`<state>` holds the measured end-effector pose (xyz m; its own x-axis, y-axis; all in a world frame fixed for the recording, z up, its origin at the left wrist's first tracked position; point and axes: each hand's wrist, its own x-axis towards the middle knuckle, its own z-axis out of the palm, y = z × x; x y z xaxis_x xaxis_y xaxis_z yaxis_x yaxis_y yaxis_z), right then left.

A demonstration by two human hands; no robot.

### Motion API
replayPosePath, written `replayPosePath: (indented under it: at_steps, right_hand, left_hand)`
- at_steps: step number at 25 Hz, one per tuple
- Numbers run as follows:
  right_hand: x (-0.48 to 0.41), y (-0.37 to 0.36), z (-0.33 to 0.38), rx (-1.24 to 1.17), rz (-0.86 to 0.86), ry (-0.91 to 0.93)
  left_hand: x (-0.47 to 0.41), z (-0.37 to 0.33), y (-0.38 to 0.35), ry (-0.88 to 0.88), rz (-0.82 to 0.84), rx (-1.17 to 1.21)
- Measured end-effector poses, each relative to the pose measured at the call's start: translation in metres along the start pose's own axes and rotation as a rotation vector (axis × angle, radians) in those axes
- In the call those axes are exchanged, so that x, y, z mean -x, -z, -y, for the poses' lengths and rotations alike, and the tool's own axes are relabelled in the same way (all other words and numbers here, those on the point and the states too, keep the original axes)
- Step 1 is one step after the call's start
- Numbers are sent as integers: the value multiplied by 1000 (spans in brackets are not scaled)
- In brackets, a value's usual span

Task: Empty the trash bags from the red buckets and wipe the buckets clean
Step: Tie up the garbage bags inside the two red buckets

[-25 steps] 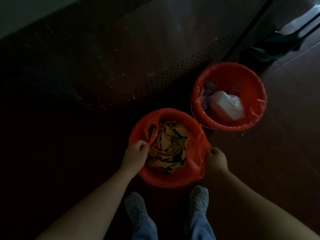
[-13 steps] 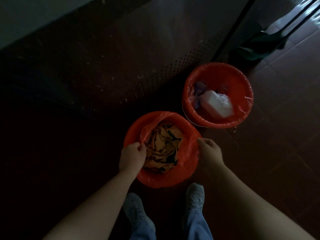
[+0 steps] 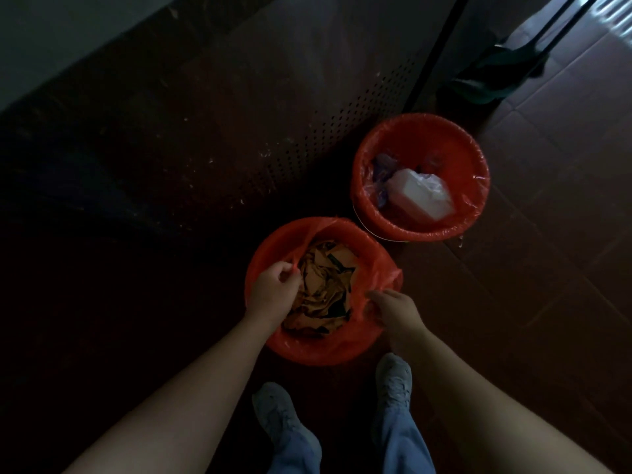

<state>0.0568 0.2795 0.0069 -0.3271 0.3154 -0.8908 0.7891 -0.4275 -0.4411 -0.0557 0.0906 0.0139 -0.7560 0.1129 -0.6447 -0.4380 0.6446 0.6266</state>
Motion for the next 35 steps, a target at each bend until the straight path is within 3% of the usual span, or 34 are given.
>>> replayPosePath:
  at_steps: [4,13,19,25,28,31,35]
  right_hand:
    - [28,-20,33,84,61,184]
    - [38,-44,38,758,259,532]
    - [18,-75,23,951,298,618]
    - [9,-100,20,1084,396,700]
    - [5,-101,18,1080,358,651]
    - [-2,-94,12,1016,297,582]
    - [-6,-79,8,984,283,600]
  left_hand:
    - [17,-7,1,58,109,159]
    - [22,6,22,61,200,298]
    - [7,25,32,157,452,365]
    - [-3,32,46,159,596,362]
    - [-4,36,49,178,661,393]
    - [-9,42,45,173,562,351]
    - [-22,52,37,116,235,53]
